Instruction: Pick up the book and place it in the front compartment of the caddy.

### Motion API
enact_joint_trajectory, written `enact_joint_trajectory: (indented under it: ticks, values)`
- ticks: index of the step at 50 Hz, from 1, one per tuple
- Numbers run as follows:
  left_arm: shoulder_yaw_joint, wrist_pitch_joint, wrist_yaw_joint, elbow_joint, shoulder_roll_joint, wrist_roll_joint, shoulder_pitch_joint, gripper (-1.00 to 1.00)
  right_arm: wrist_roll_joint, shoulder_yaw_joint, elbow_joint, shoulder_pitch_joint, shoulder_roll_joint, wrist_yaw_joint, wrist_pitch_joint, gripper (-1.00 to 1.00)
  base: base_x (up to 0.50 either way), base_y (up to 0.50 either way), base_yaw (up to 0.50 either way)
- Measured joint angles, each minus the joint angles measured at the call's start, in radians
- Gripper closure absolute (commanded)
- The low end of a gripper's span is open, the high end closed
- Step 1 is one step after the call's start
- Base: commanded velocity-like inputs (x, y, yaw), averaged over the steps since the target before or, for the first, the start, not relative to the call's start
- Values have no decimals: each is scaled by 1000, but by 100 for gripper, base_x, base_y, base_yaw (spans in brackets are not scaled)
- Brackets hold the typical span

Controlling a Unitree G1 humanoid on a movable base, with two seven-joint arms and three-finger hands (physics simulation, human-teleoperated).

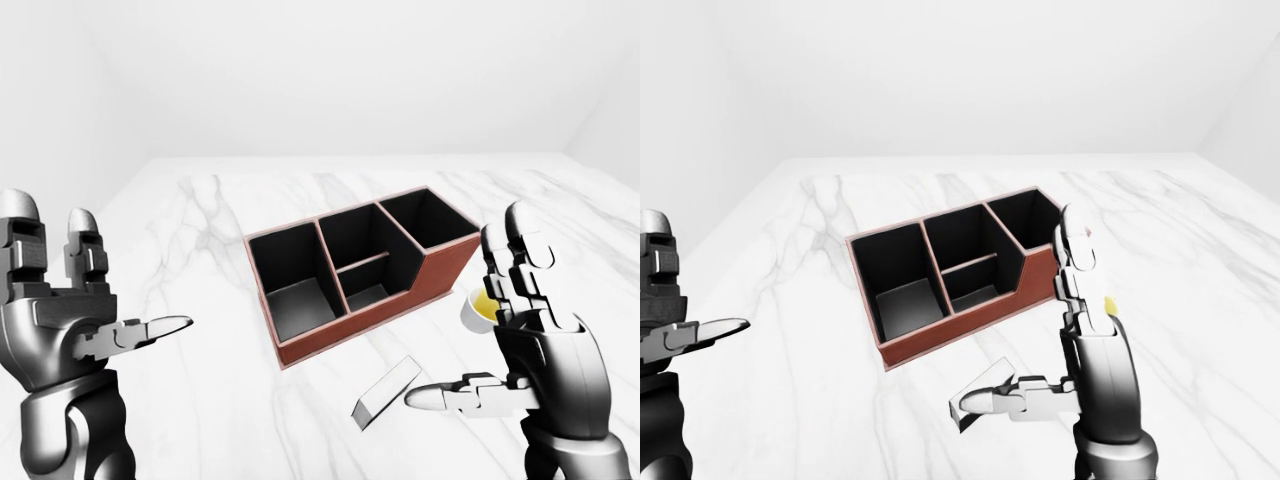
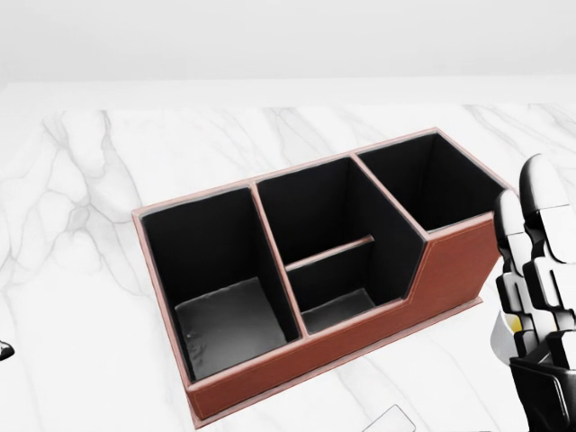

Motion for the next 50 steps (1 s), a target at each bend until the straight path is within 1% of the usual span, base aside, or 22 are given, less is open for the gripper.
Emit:
enact_joint_trajectory:
  ticks: [8, 10, 11, 18, 22, 27, 35, 50]
  values:
    - [-3, 0, -1, 2, 0, 0, -4, -100, -208, -162, 0, -54, 267, 351, 0, -100, 0, 0, 0]
    - [-5, 0, -2, 6, 1, 0, -5, -100, -252, -205, 0, -75, 271, 425, 0, -100, 0, 0, 0]
    - [-6, 0, -2, 9, 1, 0, -6, -100, -271, -223, 0, -84, 271, 445, 0, -100, 0, 0, 0]
    - [-12, 0, -3, 29, 2, 3, -9, -100, -374, -337, 0, -154, 271, 445, 0, -100, 0, 0, 0]
    - [-15, 0, -3, 36, 3, 4, -10, -100, -418, -376, 0, -183, 271, 445, 0, -100, 0, 0, 0]
    - [-19, 0, -3, 42, 2, 7, -8, -100, -460, -402, 0, -199, 271, 445, 0, -100, 0, 0, 0]
    - [-23, 0, -4, 44, -1, 10, -4, -100, -517, -406, 0, -194, 271, 445, 0, -100, 0, 0, 0]
    - [-26, 0, -5, 42, -4, 15, 0, -100, -627, -348, 0, -173, 271, 445, 0, -100, 0, 0, 0]
